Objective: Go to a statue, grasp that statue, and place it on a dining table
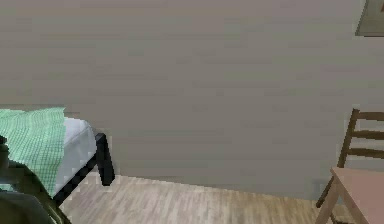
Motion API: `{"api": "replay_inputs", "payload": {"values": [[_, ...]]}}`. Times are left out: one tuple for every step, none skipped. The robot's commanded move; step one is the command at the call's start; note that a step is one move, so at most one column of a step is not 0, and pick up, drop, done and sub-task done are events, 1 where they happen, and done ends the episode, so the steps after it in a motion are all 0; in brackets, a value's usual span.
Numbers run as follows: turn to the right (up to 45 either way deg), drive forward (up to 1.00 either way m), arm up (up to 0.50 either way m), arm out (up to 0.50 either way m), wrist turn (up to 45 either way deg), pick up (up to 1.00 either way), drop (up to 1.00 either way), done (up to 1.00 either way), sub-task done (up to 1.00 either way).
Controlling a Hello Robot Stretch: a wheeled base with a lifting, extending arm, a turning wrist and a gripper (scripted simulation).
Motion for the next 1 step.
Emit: {"api": "replay_inputs", "payload": {"values": [[0.0,0.00,0.00,0.48,0.0,0.00,0.00,0.00,0.00]]}}
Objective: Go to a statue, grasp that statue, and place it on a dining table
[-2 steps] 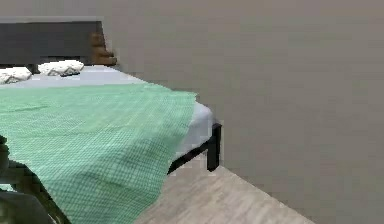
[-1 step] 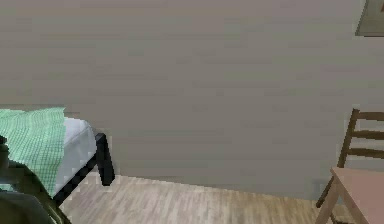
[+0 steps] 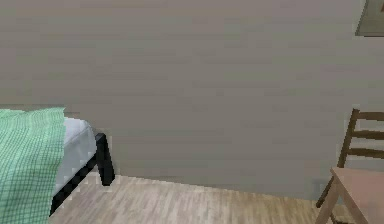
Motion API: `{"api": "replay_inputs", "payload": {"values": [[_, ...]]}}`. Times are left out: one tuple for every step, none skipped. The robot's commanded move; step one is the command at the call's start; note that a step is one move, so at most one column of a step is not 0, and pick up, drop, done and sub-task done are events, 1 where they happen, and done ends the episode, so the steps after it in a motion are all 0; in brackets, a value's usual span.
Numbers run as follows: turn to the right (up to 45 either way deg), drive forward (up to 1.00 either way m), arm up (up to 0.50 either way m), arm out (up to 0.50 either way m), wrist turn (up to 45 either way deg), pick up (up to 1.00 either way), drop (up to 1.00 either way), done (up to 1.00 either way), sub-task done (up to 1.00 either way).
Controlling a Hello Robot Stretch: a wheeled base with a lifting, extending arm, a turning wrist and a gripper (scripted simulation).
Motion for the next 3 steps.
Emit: {"api": "replay_inputs", "payload": {"values": [[0.0,0.00,0.00,0.00,45.0,0.00,0.00,0.00,0.00],[0.0,0.00,0.00,0.00,45.0,0.00,0.00,0.00,0.00],[0.0,0.00,0.00,0.00,45.0,0.00,0.00,0.00,0.00]]}}
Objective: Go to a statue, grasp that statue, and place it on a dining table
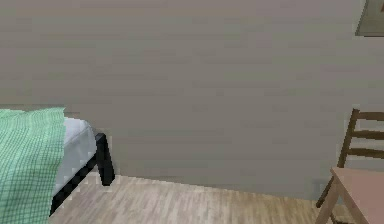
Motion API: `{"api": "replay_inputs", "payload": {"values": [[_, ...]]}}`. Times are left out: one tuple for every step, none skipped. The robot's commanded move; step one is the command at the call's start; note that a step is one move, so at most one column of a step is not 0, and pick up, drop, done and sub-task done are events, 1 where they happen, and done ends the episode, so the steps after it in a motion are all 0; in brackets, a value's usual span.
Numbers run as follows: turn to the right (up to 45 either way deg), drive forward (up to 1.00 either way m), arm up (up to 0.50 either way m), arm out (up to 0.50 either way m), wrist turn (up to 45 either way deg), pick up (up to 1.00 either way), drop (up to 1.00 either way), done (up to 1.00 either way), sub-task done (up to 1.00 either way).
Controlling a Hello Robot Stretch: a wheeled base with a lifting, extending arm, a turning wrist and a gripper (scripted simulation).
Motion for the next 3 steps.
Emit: {"api": "replay_inputs", "payload": {"values": [[0.0,0.00,-0.04,0.00,0.0,0.00,0.00,0.00,0.00],[0.0,0.00,-0.32,0.00,0.0,0.00,0.00,0.00,0.00],[0.0,0.00,0.00,0.00,0.0,0.00,1.00,0.00,0.00]]}}
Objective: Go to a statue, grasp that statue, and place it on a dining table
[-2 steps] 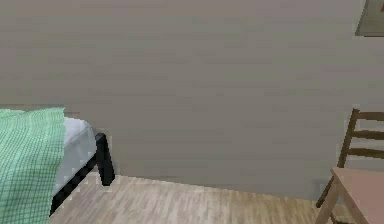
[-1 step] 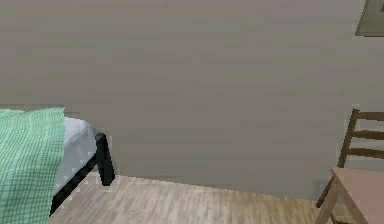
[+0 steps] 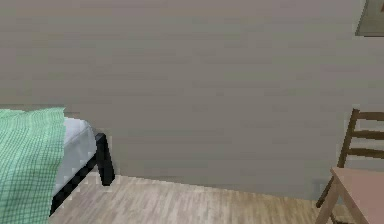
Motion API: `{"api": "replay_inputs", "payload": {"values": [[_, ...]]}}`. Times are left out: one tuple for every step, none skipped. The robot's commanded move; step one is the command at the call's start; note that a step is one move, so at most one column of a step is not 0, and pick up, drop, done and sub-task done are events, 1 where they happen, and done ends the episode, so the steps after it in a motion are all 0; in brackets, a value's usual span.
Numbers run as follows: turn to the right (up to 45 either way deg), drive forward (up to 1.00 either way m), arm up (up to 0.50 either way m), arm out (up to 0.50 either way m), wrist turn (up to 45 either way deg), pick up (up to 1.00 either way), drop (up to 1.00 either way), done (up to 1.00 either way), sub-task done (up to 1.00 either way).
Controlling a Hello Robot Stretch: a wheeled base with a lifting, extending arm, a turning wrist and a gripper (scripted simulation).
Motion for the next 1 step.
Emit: {"api": "replay_inputs", "payload": {"values": [[0.0,0.00,0.04,0.00,0.0,0.00,0.00,0.00,0.00]]}}
